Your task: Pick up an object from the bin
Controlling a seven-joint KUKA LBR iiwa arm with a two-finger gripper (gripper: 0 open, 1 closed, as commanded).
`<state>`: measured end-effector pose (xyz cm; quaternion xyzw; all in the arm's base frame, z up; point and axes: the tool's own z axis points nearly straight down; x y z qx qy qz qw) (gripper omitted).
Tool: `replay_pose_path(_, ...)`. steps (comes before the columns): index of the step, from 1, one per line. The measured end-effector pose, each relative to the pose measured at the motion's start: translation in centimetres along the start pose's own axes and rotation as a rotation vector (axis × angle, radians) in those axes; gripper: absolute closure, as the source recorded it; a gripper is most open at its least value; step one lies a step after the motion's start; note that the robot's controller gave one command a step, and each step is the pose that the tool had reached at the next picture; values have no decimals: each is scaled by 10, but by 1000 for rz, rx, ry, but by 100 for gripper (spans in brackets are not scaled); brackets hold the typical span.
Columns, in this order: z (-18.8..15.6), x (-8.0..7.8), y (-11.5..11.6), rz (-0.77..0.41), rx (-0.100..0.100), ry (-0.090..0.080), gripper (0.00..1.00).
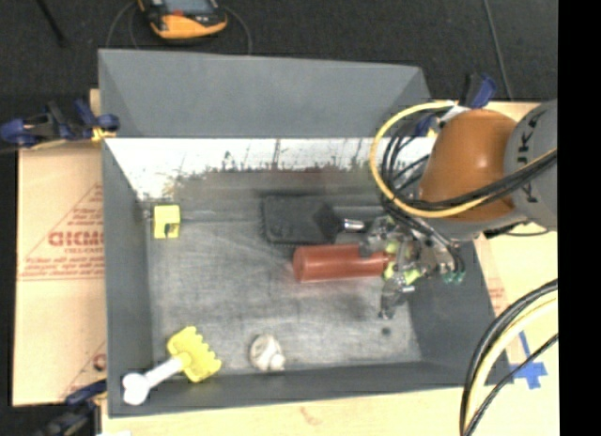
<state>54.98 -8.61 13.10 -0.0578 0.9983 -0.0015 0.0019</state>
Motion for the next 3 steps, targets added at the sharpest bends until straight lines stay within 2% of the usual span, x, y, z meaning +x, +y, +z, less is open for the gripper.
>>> replay_pose_path(1, -3, -68, 19, -109, 0, -6, 0)
replay_pose_path(2, 40, -74, 18, -142, 4, -31, 0)
replay_pose_path(3, 36, -76, 15, -143, 10, -35, 100)
